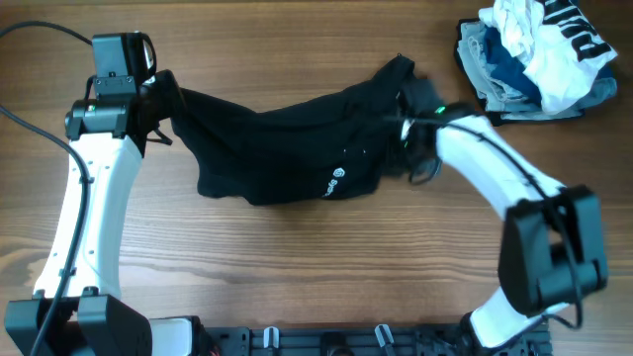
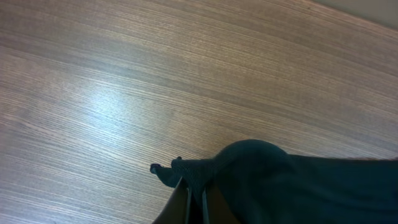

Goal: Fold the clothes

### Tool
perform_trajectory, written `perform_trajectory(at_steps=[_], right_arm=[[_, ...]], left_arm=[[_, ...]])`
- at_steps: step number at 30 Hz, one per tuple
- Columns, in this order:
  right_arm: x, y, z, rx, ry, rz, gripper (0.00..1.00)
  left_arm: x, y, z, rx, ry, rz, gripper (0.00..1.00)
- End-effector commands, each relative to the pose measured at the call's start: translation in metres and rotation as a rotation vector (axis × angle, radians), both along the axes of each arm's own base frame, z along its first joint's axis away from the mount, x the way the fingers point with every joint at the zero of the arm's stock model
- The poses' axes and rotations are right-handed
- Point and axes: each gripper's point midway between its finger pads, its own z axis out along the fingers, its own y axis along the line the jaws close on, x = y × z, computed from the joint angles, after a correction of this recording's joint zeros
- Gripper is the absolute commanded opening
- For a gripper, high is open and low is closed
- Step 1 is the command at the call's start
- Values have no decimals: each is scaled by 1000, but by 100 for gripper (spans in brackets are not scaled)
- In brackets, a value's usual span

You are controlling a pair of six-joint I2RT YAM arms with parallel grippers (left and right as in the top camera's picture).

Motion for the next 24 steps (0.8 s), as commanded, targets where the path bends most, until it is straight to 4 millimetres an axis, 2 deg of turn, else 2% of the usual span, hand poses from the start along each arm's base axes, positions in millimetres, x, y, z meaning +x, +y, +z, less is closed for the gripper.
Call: perform_trajectory(at_steps=[1,4,6,10,14,17,18,22,23,24], right_arm=[[50,-17,66,-19,-229,-2,4],[78,-22,87,-6,-346,-13,4],[98,-25,94,0,-423,-18,4],[127,-25,81,5,-486,-21,4],[150,-22,55,14,-504,-22,4],[168,-16,51,57,-514,-8,4],[173,-14,56,71,-518,-5,4],[191,-11,97,79,-589,11,4],[197,-11,120,76,-620,23,4],[198,-10,130,72,-626,31,4]], left_arm=[[1,6,0,22,3,5,4],[1,6,0,22,3,5,4],[1,6,0,21,3,6,4],[2,3,0,3,1,3,4],[2,-1,-1,-15,0,-9,4],[2,-1,-1,-17,0,-8,4],[2,-1,-1,-17,0,-8,4],[1,-1,-2,-17,8,-7,4],[0,-1,-2,-17,10,-7,4],[0,-1,-2,-17,11,-7,4]])
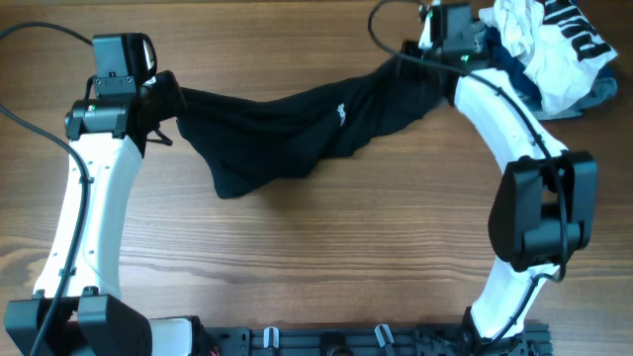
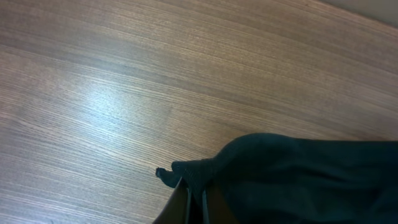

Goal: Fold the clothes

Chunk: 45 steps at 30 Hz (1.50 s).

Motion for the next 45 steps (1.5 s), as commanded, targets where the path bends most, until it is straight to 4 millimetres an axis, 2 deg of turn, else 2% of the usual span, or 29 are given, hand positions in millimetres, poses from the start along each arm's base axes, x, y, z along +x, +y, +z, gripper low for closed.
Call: perform_trajectory(at_steps=[1,5,9,11,14,15,17,18,24,26,29,32,37,45], right_arm=[[19,2,72,-12,-125,46,4],[6,0,94,-36,-85,60,4],[-21,-6,122,-40,-64,60,4],[-42,-6,136,-35,-44,72,4],[-65,-3,135,-36,18,123,4],[-72,0,129,-34,53,147,6],[-88,9,105,-8,154,203,28],[-94,16,93,10,193,238,33],[-123,55,22,66,340,357,35],[-135,66,-5,64,375,379,40],[-147,77,-35,62,394,398,51],[-148,82,-55,45,369,410,53],[-145,73,-84,-12,370,351,53],[-148,73,-134,-13,461,328,53]], left_arm=[[1,1,-1,-6,4,0,4],[-1,1,-2,-6,12,0,4],[-3,1,2,-5,8,0,4],[-5,1,10,-4,-15,0,4],[-8,1,24,-3,-52,0,4],[-8,1,26,-3,-60,0,4],[-9,1,27,-2,-62,0,4],[-9,1,27,-3,-60,0,4],[-8,1,22,-3,-44,0,4],[-8,1,21,-3,-43,0,4],[-8,1,21,-3,-43,0,4],[-8,1,21,-3,-43,0,4],[-8,1,21,-3,-42,0,4],[-8,1,21,-3,-42,0,4]])
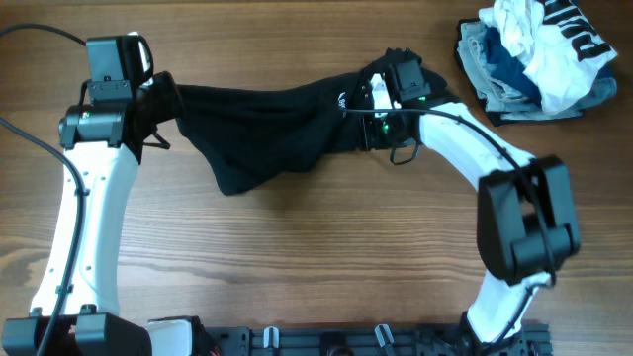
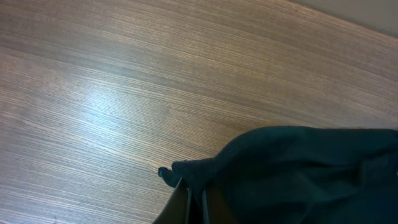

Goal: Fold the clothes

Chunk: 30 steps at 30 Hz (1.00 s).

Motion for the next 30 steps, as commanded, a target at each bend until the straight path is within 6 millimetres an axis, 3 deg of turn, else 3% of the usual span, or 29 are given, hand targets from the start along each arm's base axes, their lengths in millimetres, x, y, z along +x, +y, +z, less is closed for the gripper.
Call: perform_trajectory(at_steps=[1,10,14,16,17,20,26,30], right_arm=[[-10,-4,-31,-30,74,-22,52],[6,2,-48,-10,35,-44,52],[12,3,-51,-1,14,-46,47],[12,4,-50,2,20,-57,31],[11,4,-49,7,24,-66,17],[12,4,-43,27,25,-76,4],[16,-24,34,56,-42,-153,4],[-3,-57,98,64,-82,-219,4]], left_arm=[[0,3,7,4,-18,7,4],[0,3,7,4,-18,7,4],[1,3,7,4,-19,7,4],[1,3,7,4,-19,7,4],[1,3,7,4,-19,7,4],[1,3,7,4,-19,7,4],[1,3,7,5,-23,7,4],[1,4,8,5,-24,8,4]])
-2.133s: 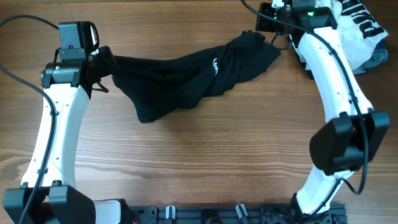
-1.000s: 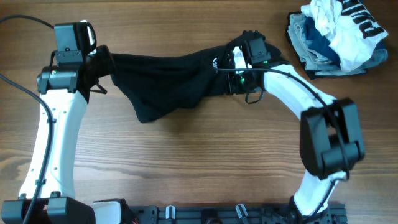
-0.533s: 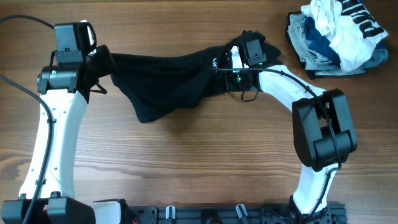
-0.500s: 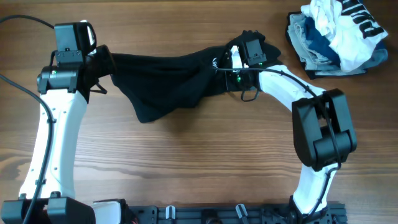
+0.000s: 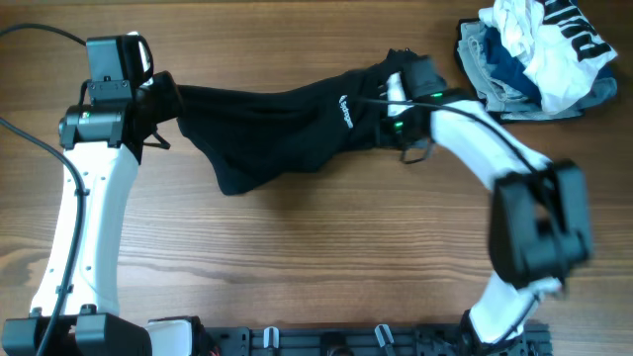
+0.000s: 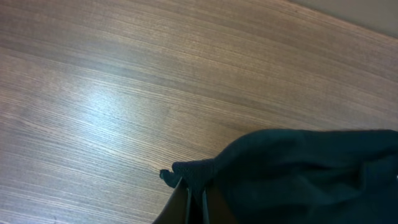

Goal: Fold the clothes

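A black garment (image 5: 277,124) with a small white logo hangs stretched across the back of the table between my two grippers. My left gripper (image 5: 161,99) is shut on its left corner. In the left wrist view the dark fingers (image 6: 186,205) pinch a bunched tip of the black garment (image 6: 298,174) above the wood. My right gripper (image 5: 398,97) is shut on the right end of the garment, where the cloth bunches around it. The lower hem sags to the tabletop near the middle left.
A pile of other clothes (image 5: 534,54), white, blue and grey, lies at the back right corner, close behind the right arm. The wooden table (image 5: 297,257) stretches in front of the garment. A black cable runs off the left edge.
My right gripper has shifted a little to the right with the garment's right end, and the cloth looks slightly tauter. The left gripper has kept its place and its hold.
At first the garment lay slack, with my right gripper low at its right end. Then that gripper was far back beside the clothes pile, the cloth pulled long. Later it stood nearer the middle, and now slightly right. My left gripper held the left corner throughout.
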### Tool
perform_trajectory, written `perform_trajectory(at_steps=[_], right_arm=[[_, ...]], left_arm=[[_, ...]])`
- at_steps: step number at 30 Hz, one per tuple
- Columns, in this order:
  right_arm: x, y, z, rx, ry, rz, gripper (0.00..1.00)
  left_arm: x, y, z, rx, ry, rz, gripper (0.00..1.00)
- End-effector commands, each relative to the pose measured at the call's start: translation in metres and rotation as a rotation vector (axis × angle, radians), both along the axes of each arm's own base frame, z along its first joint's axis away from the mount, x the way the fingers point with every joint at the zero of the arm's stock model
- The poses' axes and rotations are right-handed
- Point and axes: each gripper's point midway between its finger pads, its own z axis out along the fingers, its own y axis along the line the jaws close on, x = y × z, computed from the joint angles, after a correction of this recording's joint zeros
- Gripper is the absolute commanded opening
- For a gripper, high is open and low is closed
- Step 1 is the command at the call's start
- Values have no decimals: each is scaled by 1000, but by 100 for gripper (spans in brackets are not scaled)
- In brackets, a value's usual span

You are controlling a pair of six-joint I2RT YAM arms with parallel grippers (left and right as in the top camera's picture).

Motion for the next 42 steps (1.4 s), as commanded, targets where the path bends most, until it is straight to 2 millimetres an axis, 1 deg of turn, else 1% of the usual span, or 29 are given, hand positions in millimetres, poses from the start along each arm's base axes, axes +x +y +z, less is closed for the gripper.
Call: perform_trajectory(at_steps=[1,3,4,5,8,11,14,16,17,18,20,23,26,28,33,37,38,39,40,41,42], right_arm=[[-6,-33,88,30,-138,-86,4],[-22,-47,112,29,-146,-117,4],[-28,-52,119,29,-149,-127,4],[-37,-58,131,29,-157,-141,4],[-50,-64,148,31,-178,-151,4],[-52,-64,152,33,-187,-151,4],[-46,-63,143,25,-176,-140,4],[-39,-63,134,20,-166,-131,4],[-31,-62,121,18,-146,-131,4],[-26,-61,113,18,-134,-128,4],[-17,-60,96,14,-111,-127,4],[-3,-57,72,15,-93,-112,4],[7,-50,59,45,-93,-88,4],[12,-50,54,46,-97,-88,4],[22,-49,57,52,-141,-87,4],[35,-48,63,60,-200,-86,4],[37,-48,65,62,-212,-86,6],[42,-47,67,65,-236,-85,24],[44,-47,69,67,-248,-85,55],[46,-46,70,69,-256,-85,76],[46,-45,71,78,-254,-82,85]], left_arm=[[1,4,7,5,-22,8,4],[1,4,8,5,-24,8,4],[2,4,8,5,-25,8,4],[2,4,8,6,-26,8,4],[3,4,9,5,-30,8,4],[3,4,9,5,-34,8,4],[4,4,10,5,-36,8,4],[4,4,9,5,-34,8,4],[4,4,6,5,-28,8,4],[5,4,4,4,-21,8,4],[7,4,-4,3,-2,8,4],[11,4,-20,1,41,7,4],[13,2,-40,-9,95,2,4],[15,-1,-52,-26,122,-10,4],[19,-5,-75,-49,172,-23,4],[21,-5,-81,-49,182,-22,4],[21,-5,-81,-49,182,-22,4],[22,-5,-80,-49,179,-23,4],[22,-5,-80,-48,178,-22,4],[22,-5,-80,-48,178,-22,4],[22,-5,-80,-48,178,-22,4]])
